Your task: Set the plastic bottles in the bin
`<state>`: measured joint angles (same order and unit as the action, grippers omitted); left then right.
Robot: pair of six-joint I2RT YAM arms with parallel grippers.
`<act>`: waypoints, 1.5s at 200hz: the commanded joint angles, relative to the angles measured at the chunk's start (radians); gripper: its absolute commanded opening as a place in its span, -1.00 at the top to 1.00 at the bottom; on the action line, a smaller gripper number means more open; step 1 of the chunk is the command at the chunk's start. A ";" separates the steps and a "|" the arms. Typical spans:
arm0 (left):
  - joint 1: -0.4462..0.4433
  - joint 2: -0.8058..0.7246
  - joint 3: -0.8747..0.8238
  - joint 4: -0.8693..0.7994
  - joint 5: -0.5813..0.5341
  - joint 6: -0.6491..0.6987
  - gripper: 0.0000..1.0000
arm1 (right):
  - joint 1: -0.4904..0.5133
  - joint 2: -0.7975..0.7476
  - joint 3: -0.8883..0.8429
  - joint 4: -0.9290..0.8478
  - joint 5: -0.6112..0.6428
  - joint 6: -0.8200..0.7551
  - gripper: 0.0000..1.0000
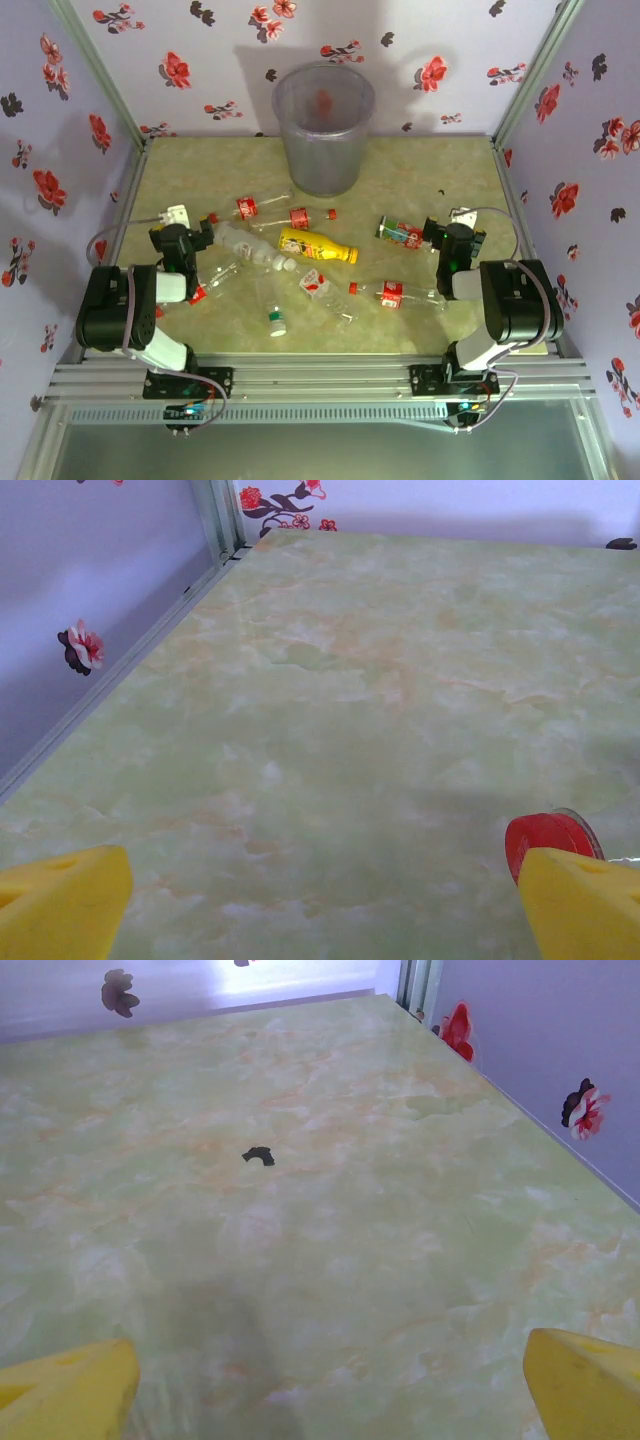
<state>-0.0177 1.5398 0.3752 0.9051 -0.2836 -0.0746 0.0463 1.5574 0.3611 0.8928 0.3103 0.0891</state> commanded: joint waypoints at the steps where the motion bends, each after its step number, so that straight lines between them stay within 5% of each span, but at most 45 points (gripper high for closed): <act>1: -0.005 0.007 -0.002 0.029 0.003 0.016 -0.99 | -0.005 0.004 0.015 0.019 -0.004 0.014 -0.99; 242: 0.017 -0.026 0.018 -0.036 0.070 0.011 -0.99 | -0.023 -0.006 0.019 0.012 -0.035 0.028 -0.99; 300: 0.019 -0.387 0.141 -0.490 -0.098 -0.108 -0.99 | -0.031 -0.293 0.370 -0.805 -0.024 0.104 -0.99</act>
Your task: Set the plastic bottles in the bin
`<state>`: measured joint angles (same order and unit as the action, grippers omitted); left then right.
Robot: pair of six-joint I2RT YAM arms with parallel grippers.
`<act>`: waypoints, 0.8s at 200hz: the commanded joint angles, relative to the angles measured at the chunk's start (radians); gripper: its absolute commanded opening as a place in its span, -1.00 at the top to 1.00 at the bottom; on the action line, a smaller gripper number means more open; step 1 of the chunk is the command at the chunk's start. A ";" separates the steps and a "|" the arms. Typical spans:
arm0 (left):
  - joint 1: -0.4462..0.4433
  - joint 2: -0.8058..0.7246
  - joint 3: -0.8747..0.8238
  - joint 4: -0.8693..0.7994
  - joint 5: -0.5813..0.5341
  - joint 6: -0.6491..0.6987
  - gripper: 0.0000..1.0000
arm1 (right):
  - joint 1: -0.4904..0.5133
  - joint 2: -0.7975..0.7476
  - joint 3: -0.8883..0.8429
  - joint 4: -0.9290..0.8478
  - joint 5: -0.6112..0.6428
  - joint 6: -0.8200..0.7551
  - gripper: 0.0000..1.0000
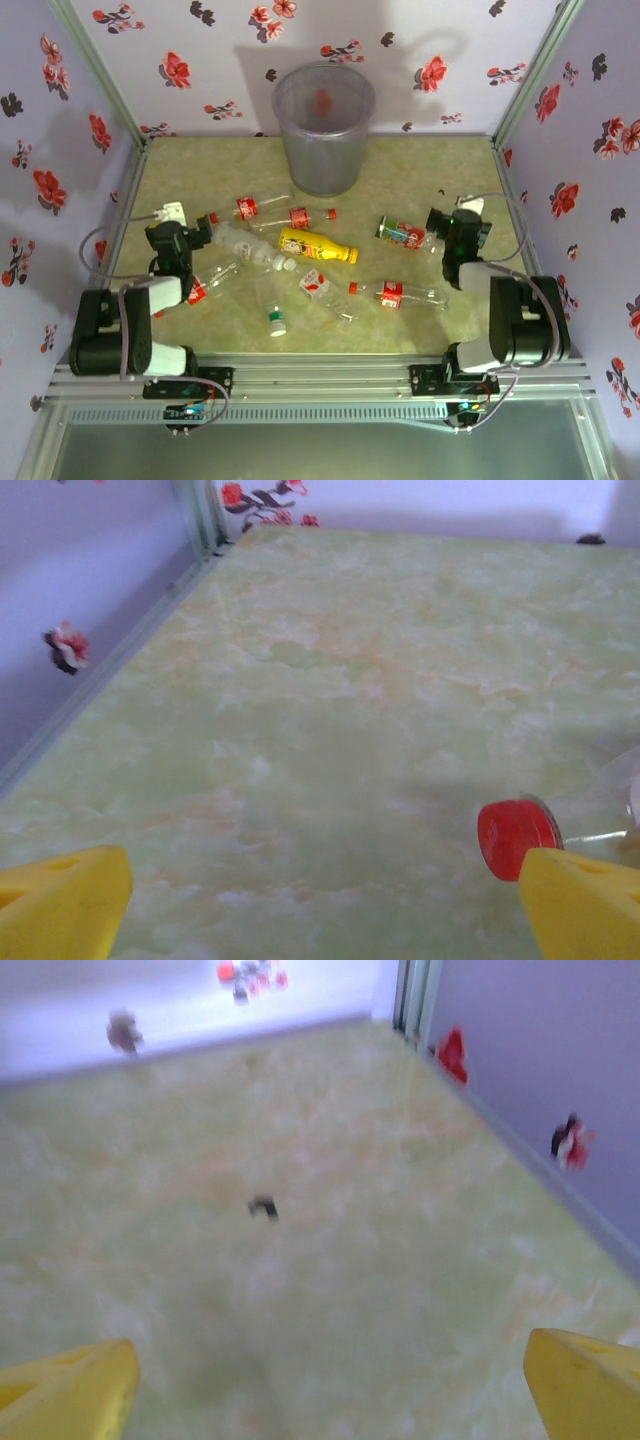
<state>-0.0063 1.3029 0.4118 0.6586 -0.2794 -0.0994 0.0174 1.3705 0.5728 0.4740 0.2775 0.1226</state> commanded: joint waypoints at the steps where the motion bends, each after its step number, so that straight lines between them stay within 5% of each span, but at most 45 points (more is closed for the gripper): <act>1: 0.008 -0.156 0.111 -0.259 -0.104 -0.085 -0.99 | -0.001 -0.109 0.166 -0.403 0.009 0.074 -0.99; 35: 0.008 -0.230 0.426 -0.766 -0.010 -0.214 -0.99 | 0.013 -0.201 0.313 -0.828 -0.006 0.272 -0.99; 62: 0.008 -0.189 0.615 -0.971 0.145 -0.266 -0.99 | 0.025 -0.258 0.354 -1.048 -0.131 0.491 -0.97; 120: 0.009 -0.052 0.881 -1.181 0.404 -0.306 -0.99 | 0.125 -0.474 0.162 -1.052 -0.221 0.900 -0.82; 160: 0.008 0.005 0.887 -1.149 0.426 -0.328 -0.99 | 0.126 -0.412 0.070 -0.925 -0.256 1.038 -0.89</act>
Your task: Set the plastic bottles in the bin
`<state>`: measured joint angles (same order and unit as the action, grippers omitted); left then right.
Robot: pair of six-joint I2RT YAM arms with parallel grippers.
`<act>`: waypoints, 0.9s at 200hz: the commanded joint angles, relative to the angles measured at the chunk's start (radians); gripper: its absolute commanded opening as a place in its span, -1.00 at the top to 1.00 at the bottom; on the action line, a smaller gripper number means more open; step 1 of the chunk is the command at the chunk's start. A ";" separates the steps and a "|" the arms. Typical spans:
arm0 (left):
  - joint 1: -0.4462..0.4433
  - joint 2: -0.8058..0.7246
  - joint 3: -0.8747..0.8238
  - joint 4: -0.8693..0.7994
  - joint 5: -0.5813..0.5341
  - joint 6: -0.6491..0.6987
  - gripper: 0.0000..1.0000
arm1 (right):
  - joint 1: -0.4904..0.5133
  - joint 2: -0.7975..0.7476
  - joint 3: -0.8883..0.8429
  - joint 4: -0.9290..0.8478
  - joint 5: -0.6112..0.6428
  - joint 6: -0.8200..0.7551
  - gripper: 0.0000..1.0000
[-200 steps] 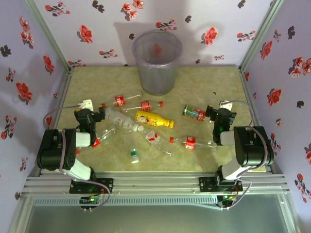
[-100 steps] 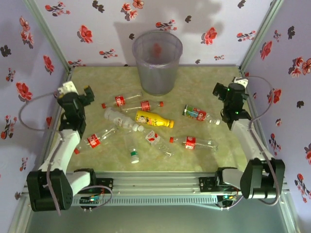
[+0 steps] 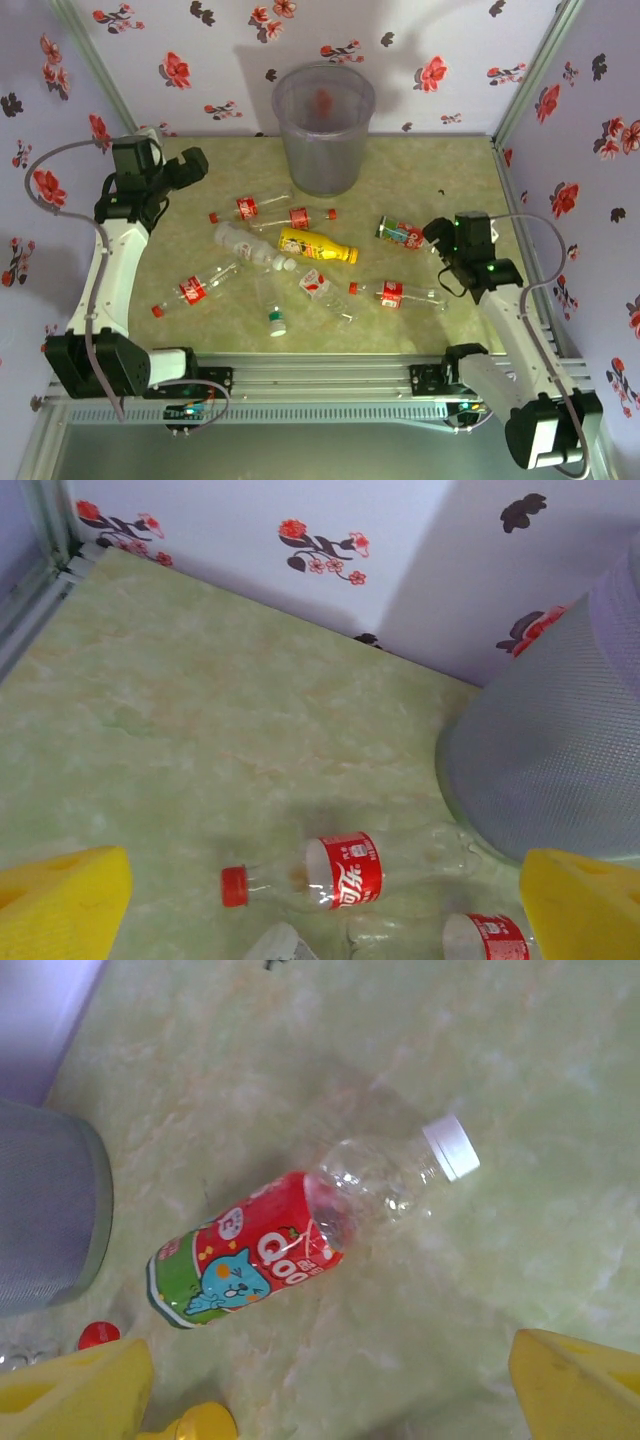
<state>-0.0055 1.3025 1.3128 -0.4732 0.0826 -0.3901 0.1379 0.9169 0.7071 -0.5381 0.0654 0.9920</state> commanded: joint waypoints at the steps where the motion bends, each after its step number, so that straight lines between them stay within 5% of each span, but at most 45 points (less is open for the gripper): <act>1: 0.007 0.004 -0.018 -0.010 0.065 -0.039 -1.00 | 0.005 0.045 -0.066 0.094 -0.045 0.174 -0.89; 109: 0.011 -0.009 -0.116 0.047 0.071 0.006 -0.99 | 0.006 0.428 -0.082 0.442 -0.026 0.303 -0.99; 180: 0.014 -0.014 -0.119 0.047 0.069 0.016 -0.99 | -0.005 0.577 -0.017 0.468 0.002 0.278 -0.99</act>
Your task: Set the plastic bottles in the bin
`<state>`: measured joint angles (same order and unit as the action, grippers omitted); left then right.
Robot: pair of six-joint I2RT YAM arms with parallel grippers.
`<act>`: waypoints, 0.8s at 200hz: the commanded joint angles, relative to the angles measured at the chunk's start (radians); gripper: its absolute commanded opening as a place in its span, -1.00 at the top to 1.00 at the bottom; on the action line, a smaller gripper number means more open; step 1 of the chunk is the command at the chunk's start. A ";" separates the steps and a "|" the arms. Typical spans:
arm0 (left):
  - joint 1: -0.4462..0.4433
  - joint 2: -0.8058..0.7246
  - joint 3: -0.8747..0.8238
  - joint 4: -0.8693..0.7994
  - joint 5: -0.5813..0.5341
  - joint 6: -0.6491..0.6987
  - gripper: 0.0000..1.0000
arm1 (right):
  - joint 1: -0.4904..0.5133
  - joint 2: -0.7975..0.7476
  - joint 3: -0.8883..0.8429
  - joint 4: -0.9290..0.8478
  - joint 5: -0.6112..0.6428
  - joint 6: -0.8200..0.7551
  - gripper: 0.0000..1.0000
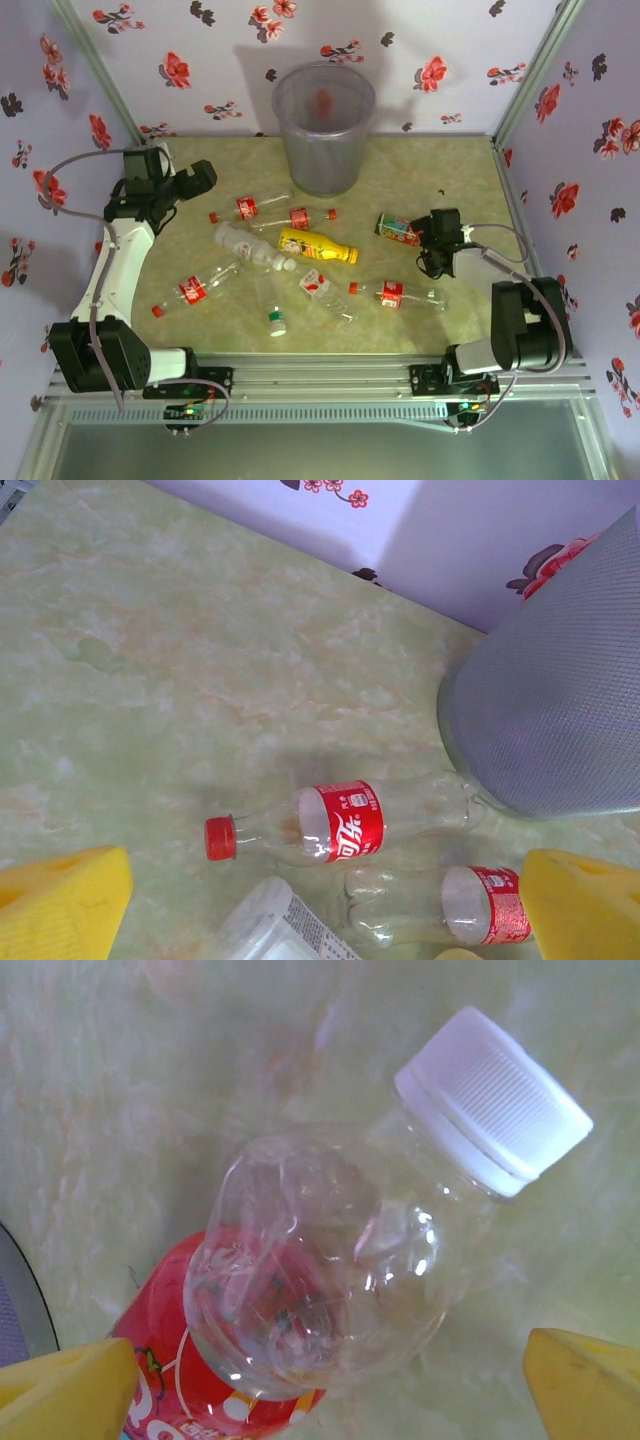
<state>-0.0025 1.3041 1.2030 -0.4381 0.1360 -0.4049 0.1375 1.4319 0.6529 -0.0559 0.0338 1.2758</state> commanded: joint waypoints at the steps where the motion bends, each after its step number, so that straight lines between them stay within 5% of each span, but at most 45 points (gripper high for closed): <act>1: 0.011 -0.016 -0.009 0.012 0.015 0.031 -0.99 | -0.005 0.065 0.039 -0.015 0.033 -0.007 -0.99; 79: 0.013 -0.025 -0.015 0.017 0.014 0.040 -0.99 | -0.021 0.245 0.159 0.008 0.017 -0.051 -0.82; 160: 0.014 -0.012 -0.027 0.021 0.014 0.044 -0.99 | -0.020 0.146 0.160 -0.013 0.029 -0.077 -0.49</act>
<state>0.0002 1.3025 1.1927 -0.4271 0.1360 -0.3832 0.1242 1.6032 0.8036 -0.1452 0.0486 1.2236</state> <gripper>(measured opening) 0.997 0.755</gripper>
